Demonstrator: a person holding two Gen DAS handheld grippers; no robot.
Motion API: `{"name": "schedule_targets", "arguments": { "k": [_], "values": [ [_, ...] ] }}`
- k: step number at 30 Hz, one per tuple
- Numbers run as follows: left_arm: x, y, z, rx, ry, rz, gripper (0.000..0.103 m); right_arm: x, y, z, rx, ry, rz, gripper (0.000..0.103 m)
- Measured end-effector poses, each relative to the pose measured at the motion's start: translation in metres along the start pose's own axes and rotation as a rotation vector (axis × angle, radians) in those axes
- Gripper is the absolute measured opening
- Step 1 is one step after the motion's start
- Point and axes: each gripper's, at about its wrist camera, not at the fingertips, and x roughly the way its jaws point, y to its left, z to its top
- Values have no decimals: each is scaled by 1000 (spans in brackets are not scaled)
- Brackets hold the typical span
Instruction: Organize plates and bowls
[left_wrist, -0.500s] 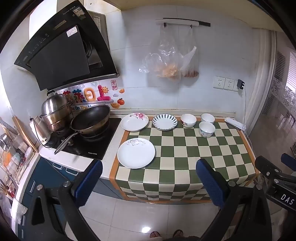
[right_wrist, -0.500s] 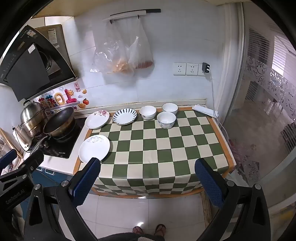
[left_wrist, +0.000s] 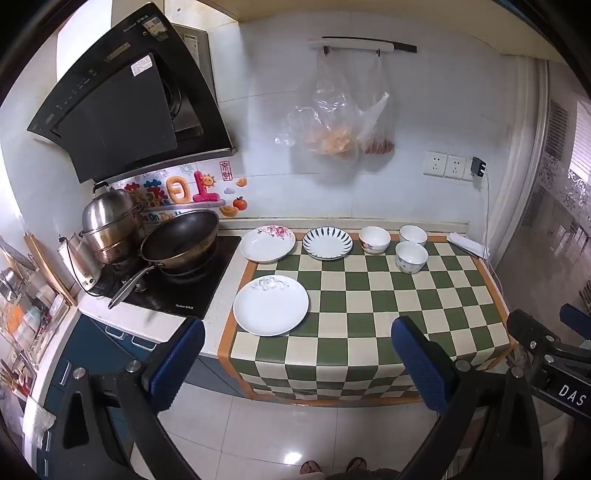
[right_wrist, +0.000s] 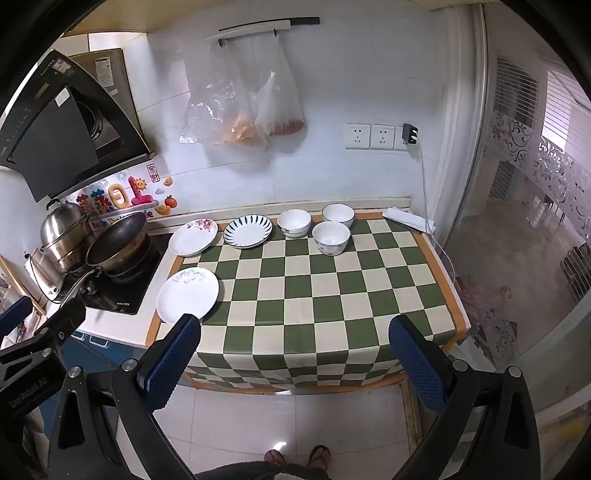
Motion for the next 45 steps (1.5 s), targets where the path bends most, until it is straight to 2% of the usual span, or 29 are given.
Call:
{"name": "schedule_targets", "arguments": {
  "k": [19, 45],
  "values": [
    [-1, -13, 0, 4, 7, 1, 103, 3, -5, -2, -4, 5, -1, 103],
    [-2, -9, -1, 1, 5, -7, 103, 3, 6, 6, -15, -3, -2, 103]
  ]
}}
